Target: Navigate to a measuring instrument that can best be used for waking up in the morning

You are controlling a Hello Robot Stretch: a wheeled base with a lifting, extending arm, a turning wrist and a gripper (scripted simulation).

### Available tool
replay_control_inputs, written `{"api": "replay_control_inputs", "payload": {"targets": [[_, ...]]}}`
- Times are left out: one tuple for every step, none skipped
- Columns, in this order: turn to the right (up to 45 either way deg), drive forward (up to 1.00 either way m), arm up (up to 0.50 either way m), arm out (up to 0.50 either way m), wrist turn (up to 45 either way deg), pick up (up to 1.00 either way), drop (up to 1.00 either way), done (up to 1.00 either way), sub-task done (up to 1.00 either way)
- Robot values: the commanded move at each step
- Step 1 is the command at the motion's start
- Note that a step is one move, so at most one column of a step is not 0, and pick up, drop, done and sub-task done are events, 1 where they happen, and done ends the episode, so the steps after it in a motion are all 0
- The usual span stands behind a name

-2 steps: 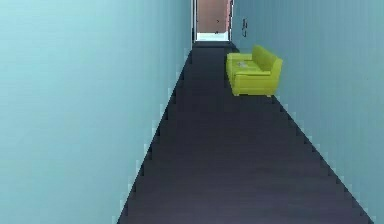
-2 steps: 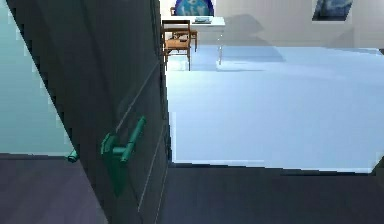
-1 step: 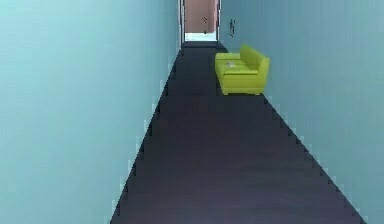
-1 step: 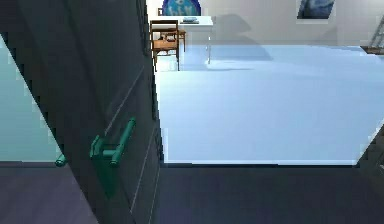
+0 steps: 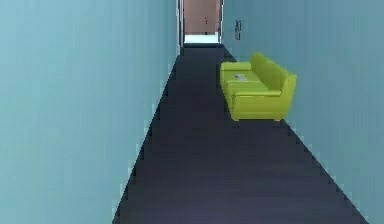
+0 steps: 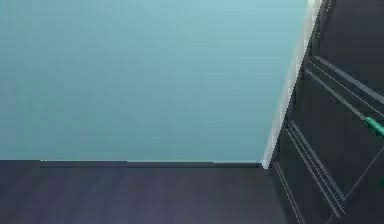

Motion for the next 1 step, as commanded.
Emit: {"api": "replay_control_inputs", "payload": {"targets": [[0.0,1.0,0.0,0.0,0.0,0.0,0.0,0.0,0.0]]}}
